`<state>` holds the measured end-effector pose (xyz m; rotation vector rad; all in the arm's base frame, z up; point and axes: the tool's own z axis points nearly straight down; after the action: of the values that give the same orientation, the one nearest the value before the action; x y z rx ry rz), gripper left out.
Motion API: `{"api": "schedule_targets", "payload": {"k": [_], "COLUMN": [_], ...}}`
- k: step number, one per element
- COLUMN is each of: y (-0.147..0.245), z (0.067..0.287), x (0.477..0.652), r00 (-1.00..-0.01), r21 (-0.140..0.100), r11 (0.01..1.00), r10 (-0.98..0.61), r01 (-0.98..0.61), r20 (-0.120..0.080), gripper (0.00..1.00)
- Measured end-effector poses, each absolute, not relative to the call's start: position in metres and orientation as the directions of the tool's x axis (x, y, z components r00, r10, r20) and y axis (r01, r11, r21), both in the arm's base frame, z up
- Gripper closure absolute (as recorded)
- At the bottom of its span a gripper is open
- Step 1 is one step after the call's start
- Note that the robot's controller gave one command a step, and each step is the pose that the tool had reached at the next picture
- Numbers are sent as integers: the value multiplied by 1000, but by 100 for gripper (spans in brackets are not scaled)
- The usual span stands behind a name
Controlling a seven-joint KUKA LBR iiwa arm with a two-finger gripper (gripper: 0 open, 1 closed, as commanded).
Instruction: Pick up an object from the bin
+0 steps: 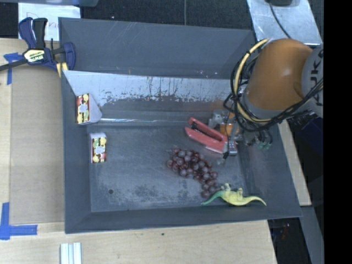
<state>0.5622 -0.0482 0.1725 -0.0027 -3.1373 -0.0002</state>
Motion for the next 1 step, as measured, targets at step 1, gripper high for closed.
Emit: {"api": "schedule_targets", "payload": {"k": [1], "y": [-48], "z": [177], "x": [564], "r00": [-1000], "r21": [-1], "r11": [1000], "r10": [0], "r01": [0], "r20": [-4], "gripper": [0]}}
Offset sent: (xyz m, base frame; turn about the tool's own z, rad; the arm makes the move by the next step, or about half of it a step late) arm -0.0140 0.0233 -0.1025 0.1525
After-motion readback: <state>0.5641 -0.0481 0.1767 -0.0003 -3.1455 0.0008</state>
